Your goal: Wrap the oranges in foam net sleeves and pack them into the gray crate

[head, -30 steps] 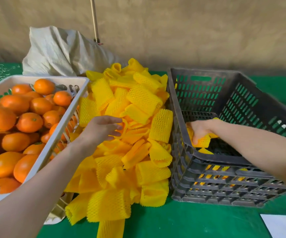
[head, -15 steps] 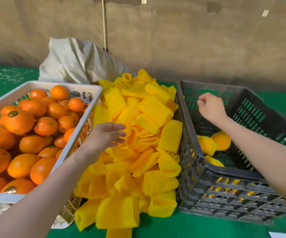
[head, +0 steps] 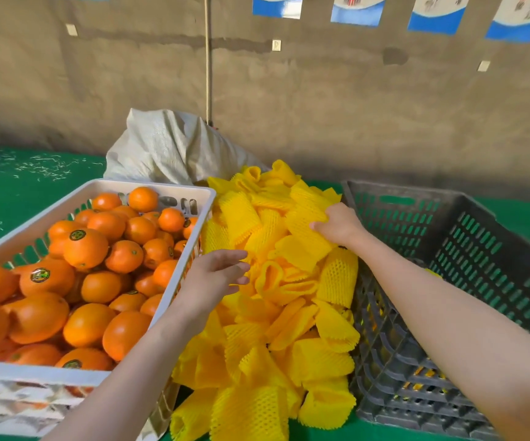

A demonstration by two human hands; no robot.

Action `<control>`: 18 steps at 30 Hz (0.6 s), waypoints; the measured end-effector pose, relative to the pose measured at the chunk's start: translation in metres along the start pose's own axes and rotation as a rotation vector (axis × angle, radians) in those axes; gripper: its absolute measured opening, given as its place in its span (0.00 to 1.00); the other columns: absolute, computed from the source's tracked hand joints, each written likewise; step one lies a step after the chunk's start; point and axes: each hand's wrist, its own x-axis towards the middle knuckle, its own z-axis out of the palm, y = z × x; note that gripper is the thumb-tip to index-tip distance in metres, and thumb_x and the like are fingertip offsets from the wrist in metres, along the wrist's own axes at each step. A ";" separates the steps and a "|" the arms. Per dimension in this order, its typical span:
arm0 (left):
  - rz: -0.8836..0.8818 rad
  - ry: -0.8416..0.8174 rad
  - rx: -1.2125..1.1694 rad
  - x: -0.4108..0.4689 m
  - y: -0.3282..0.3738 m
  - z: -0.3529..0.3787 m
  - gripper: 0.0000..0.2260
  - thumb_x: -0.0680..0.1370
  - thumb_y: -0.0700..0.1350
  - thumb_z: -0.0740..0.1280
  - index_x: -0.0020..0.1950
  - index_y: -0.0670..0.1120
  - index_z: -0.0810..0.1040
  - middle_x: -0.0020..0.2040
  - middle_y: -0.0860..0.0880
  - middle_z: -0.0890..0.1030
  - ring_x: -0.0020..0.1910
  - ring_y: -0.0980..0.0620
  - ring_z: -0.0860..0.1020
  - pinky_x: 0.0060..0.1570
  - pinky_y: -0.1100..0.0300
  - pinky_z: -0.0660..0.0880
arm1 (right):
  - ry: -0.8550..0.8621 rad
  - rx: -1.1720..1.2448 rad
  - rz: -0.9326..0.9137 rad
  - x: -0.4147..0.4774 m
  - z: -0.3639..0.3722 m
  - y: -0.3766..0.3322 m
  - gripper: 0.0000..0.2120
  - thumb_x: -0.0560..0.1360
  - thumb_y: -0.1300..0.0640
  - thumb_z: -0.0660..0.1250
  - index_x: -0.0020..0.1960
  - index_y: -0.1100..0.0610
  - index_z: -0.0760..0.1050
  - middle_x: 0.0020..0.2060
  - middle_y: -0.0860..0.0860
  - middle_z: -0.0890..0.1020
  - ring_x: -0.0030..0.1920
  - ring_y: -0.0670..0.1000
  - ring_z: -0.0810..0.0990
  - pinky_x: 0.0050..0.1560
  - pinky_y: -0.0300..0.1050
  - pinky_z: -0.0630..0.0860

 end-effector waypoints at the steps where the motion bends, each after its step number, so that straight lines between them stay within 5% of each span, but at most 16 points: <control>1: 0.007 0.025 -0.014 -0.001 0.002 0.000 0.10 0.78 0.40 0.66 0.59 0.46 0.77 0.51 0.48 0.82 0.44 0.53 0.82 0.49 0.57 0.78 | 0.004 0.135 -0.015 -0.010 -0.003 -0.006 0.19 0.76 0.50 0.67 0.32 0.56 0.64 0.33 0.52 0.69 0.35 0.50 0.71 0.33 0.43 0.61; 4: -0.003 0.043 -0.086 -0.006 0.009 0.006 0.19 0.77 0.45 0.68 0.67 0.44 0.70 0.51 0.50 0.79 0.51 0.51 0.79 0.49 0.56 0.77 | -0.038 0.552 -0.032 -0.053 -0.001 -0.027 0.17 0.75 0.55 0.69 0.32 0.57 0.66 0.31 0.53 0.69 0.33 0.49 0.69 0.33 0.43 0.65; 6: -0.053 -0.026 -0.138 -0.010 0.013 0.013 0.23 0.76 0.49 0.68 0.69 0.46 0.67 0.52 0.50 0.78 0.53 0.50 0.78 0.49 0.54 0.77 | -0.130 0.805 0.017 -0.082 0.010 -0.034 0.10 0.75 0.58 0.68 0.42 0.65 0.75 0.42 0.61 0.80 0.45 0.56 0.79 0.47 0.52 0.76; 8: -0.072 -0.065 -0.168 -0.013 0.013 0.020 0.17 0.76 0.48 0.69 0.62 0.46 0.72 0.52 0.48 0.80 0.50 0.49 0.80 0.44 0.54 0.79 | -0.285 0.969 0.064 -0.108 0.017 -0.040 0.10 0.75 0.60 0.67 0.51 0.67 0.78 0.50 0.64 0.82 0.51 0.60 0.81 0.54 0.58 0.76; 11: 0.151 0.049 0.020 -0.015 0.006 0.020 0.02 0.75 0.40 0.70 0.44 0.45 0.79 0.35 0.56 0.81 0.34 0.59 0.78 0.31 0.64 0.72 | -0.283 0.763 -0.019 -0.131 0.020 -0.050 0.16 0.73 0.60 0.70 0.59 0.53 0.72 0.54 0.51 0.78 0.48 0.46 0.79 0.46 0.39 0.77; 14: 0.352 0.117 0.351 -0.019 0.002 0.010 0.08 0.75 0.40 0.70 0.38 0.38 0.76 0.29 0.51 0.73 0.28 0.55 0.68 0.27 0.63 0.62 | -0.025 0.426 -0.291 -0.138 0.015 -0.063 0.34 0.72 0.57 0.72 0.71 0.44 0.58 0.67 0.42 0.65 0.64 0.43 0.67 0.59 0.40 0.68; 18: 0.429 0.043 0.316 -0.025 0.009 -0.008 0.02 0.74 0.37 0.71 0.46 0.42 0.82 0.39 0.44 0.81 0.38 0.50 0.77 0.37 0.55 0.72 | 0.026 0.452 -0.460 -0.136 0.021 -0.091 0.20 0.72 0.59 0.71 0.61 0.48 0.71 0.57 0.43 0.75 0.59 0.44 0.73 0.59 0.40 0.70</control>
